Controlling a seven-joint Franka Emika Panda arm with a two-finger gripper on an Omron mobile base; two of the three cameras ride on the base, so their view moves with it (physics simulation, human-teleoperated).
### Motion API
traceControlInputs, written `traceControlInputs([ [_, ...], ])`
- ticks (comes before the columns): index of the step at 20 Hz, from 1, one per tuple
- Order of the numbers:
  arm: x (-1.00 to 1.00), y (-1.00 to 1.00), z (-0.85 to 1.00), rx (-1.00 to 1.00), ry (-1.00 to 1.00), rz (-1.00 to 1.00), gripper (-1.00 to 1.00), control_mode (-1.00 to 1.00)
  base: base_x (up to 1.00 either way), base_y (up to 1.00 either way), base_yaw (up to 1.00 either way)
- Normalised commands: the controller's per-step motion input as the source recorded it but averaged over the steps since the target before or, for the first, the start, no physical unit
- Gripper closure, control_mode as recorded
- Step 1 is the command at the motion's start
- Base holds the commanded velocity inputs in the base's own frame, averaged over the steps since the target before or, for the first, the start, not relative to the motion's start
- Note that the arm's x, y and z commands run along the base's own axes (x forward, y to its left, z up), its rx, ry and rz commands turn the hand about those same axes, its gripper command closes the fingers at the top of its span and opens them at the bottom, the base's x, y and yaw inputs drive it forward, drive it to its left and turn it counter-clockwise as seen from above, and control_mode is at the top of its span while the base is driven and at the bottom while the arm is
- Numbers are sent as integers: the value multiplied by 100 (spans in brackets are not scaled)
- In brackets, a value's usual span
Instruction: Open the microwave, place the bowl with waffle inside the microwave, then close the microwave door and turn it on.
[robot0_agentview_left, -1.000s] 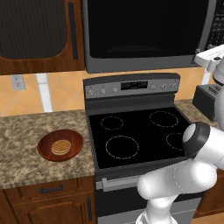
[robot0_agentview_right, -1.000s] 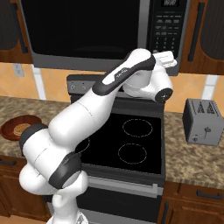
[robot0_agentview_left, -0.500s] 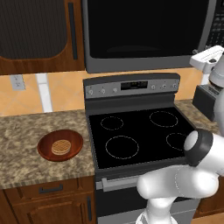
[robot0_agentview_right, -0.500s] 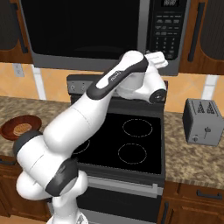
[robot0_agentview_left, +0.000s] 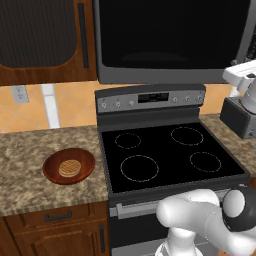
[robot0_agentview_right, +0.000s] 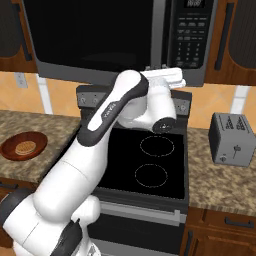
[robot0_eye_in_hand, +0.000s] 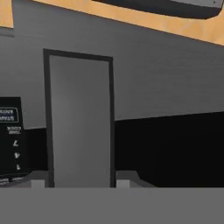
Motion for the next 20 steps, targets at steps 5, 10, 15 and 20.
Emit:
traceControlInputs([
  [5, -100, 28, 0, -2, 0, 51, 100, -100, 0, 0, 0],
  [10, -99, 38, -4, -16, 0, 27, -100, -100, 0, 0, 0],
  [15, -100, -45, 24, -23, -15, 41, -100, -100, 0, 0, 0],
  [20, -100, -39, 2, -30, -2, 61, -100, -100, 0, 0, 0],
])
